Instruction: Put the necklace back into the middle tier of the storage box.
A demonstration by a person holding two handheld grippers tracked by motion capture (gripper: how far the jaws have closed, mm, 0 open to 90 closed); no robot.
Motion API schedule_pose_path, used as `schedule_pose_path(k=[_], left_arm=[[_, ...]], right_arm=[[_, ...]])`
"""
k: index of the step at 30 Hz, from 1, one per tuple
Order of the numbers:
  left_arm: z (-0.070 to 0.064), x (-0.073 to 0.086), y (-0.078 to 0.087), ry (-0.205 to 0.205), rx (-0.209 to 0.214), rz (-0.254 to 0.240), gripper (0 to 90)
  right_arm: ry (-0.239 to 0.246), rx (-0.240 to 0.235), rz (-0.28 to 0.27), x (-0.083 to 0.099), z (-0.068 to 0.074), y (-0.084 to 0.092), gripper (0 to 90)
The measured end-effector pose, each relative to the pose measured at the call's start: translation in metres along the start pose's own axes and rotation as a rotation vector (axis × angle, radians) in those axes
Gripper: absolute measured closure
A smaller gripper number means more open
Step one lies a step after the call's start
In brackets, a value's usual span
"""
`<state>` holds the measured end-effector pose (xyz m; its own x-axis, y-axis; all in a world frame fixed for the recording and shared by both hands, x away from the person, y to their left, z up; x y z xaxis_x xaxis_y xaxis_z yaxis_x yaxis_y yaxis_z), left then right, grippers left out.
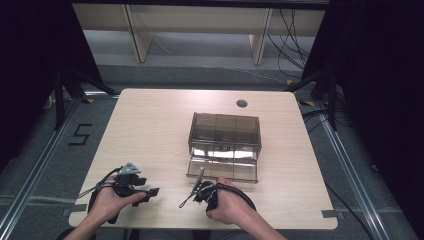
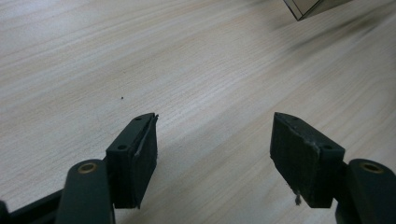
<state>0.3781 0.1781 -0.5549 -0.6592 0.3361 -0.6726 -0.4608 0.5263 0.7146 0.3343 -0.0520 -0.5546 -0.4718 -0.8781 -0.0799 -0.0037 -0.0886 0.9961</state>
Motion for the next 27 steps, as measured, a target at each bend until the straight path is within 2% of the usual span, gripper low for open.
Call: schedule_pose_path(k=[3,4,5,6,7,11,12,14,16,17,18,19,20,21,25,26,27], left_arm=[[0.000,0.000,0.000,-0.002,0.003,0.001,31.6],[0.000,0.000,0.000,0.001,0.001,0.000,31.6],[0.000,0.000,0.000,0.001,0.001,0.000,31.6],[0.000,0.000,0.000,-0.001,0.003,0.000,31.6],[0.000,0.000,0.000,-0.002,0.003,0.000,31.6],[0.000,0.000,-0.001,0.005,-0.006,-0.006,31.6],[0.000,0.000,0.000,-0.003,0.001,0.003,31.6],[0.001,0.000,0.000,0.001,-0.007,0.000,31.6],[0.001,0.000,-0.001,0.007,-0.008,0.000,31.6],[0.000,-0.001,0.000,0.005,-0.003,-0.003,31.6],[0.000,-0.001,0.000,0.005,-0.003,-0.003,31.6],[0.000,-0.001,0.001,-0.002,0.003,0.000,31.6],[-0.001,-0.001,0.000,0.002,0.003,-0.003,31.6],[0.000,-0.001,0.001,-0.003,-0.011,0.000,31.6],[0.000,0.000,0.000,0.001,0.000,-0.004,31.6],[0.001,0.000,0.000,0.003,-0.006,-0.003,31.5],[0.001,0.000,0.000,0.002,-0.006,-0.002,31.5]], right_arm=[[0.029,0.008,-0.001,-0.001,0.000,-0.001,86.5],[-0.003,-0.004,0.011,-0.001,0.003,0.001,86.7],[-0.003,-0.004,0.011,-0.001,0.003,0.001,86.7],[0.034,0.011,0.003,-0.001,-0.001,0.000,86.8],[0.008,0.014,0.020,0.000,0.000,0.001,86.9],[0.021,0.007,0.014,0.000,-0.001,0.000,86.9],[-0.001,0.009,0.022,0.001,0.000,0.001,86.9],[-0.042,-0.016,0.027,0.001,0.004,0.005,86.9],[-0.039,-0.001,0.022,0.002,0.002,0.006,86.9],[-0.010,0.004,0.012,0.001,-0.002,0.009,86.9],[-0.010,0.004,0.012,0.001,-0.002,0.009,86.9],[-0.038,-0.005,0.016,0.001,0.001,0.010,86.9],[-0.020,0.001,0.013,0.001,-0.001,0.012,86.9],[-0.034,-0.013,0.014,0.001,0.000,0.014,86.9],[-0.033,-0.008,0.007,0.001,-0.002,0.018,86.9],[-0.028,-0.021,0.004,0.001,-0.003,0.019,86.9],[-0.041,-0.018,0.010,0.001,-0.004,0.020,86.9]])
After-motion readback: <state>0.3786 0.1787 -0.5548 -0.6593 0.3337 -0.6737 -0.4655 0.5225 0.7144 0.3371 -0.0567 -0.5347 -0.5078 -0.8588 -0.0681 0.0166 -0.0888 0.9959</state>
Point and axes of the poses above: each handheld gripper's, and its own axes: y roughly backward along the jaws, x roughly out of its underside, z roughly to its left, the point moved 8 cm from there along -y, roughly forward along the jaws, and after that the axes turned 1 degree about -z, right-handed, at the moved point
